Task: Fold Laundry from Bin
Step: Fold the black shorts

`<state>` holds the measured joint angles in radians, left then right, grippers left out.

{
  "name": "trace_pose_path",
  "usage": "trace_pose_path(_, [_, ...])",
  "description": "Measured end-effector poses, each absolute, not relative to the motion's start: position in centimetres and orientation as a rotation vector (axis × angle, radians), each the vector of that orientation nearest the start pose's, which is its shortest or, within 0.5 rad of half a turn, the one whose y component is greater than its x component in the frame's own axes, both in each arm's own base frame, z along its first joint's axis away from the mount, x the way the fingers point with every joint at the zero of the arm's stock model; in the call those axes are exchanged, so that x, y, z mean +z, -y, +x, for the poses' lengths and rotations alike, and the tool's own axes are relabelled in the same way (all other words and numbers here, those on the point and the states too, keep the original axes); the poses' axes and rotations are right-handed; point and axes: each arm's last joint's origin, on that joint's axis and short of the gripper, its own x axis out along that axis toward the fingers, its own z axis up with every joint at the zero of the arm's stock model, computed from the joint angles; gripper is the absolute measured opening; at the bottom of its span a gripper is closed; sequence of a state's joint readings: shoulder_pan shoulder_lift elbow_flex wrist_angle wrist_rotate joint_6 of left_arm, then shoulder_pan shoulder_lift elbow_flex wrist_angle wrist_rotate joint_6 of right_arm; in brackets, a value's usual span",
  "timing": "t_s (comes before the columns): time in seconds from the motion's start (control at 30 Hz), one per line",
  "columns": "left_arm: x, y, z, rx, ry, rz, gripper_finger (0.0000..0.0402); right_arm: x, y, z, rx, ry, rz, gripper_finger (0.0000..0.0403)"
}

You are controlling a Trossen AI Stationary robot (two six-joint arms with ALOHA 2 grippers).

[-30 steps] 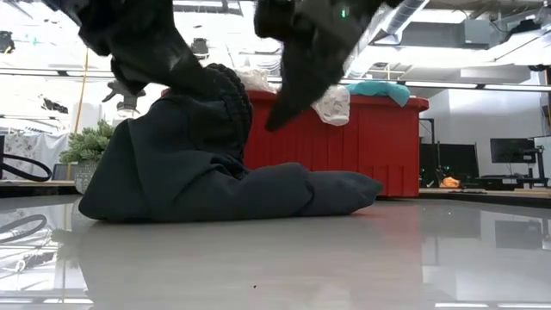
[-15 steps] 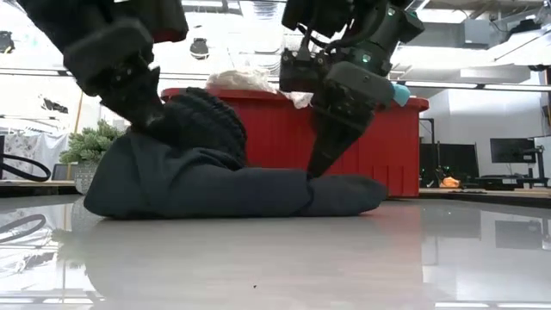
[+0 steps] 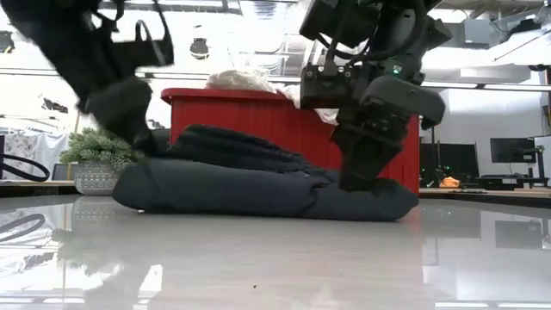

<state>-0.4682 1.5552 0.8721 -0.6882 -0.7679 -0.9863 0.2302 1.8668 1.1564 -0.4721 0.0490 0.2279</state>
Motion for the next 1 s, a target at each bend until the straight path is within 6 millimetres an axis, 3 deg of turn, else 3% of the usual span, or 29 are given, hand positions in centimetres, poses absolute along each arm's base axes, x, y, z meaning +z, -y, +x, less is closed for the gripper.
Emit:
trace_pose_path(0.23, [24.0, 9.8, 23.6, 0.643, -0.575, -0.125, 0.0000, 15.4, -8.0, 35.0, 0.027, -1.177, 0.038, 0.0039])
trace_pose_path(0.37, [25.6, 9.7, 22.1, 0.536, -0.534, -0.247, 0.0000, 18.2, -8.3, 34.9, 0.071, -1.110, 0.008, 0.0045])
trace_pose_path(0.5, [24.6, 11.5, 20.9, 0.418, -0.406, -0.346, 0.0000, 23.3, -7.9, 34.7, 0.106, -0.946, -0.025, 0.0044])
trace_pose_path(0.67, [20.1, 13.1, 20.4, 0.319, -0.303, -0.471, 0.0000, 26.8, -6.2, 34.1, 0.048, -0.811, -0.095, 0.0056])
trace_pose_path(0.77, [17.7, 13.2, 20.4, 0.331, -0.272, -0.520, 0.0000, 27.1, -4.7, 34.5, 0.043, -0.785, -0.108, 0.0090])
trace_pose_path(1.0, [15.6, 13.4, 21.6, 0.316, -0.311, -0.537, 0.0000, 24.7, -3.0, 38.3, 0.079, -0.768, -0.131, 0.0217])
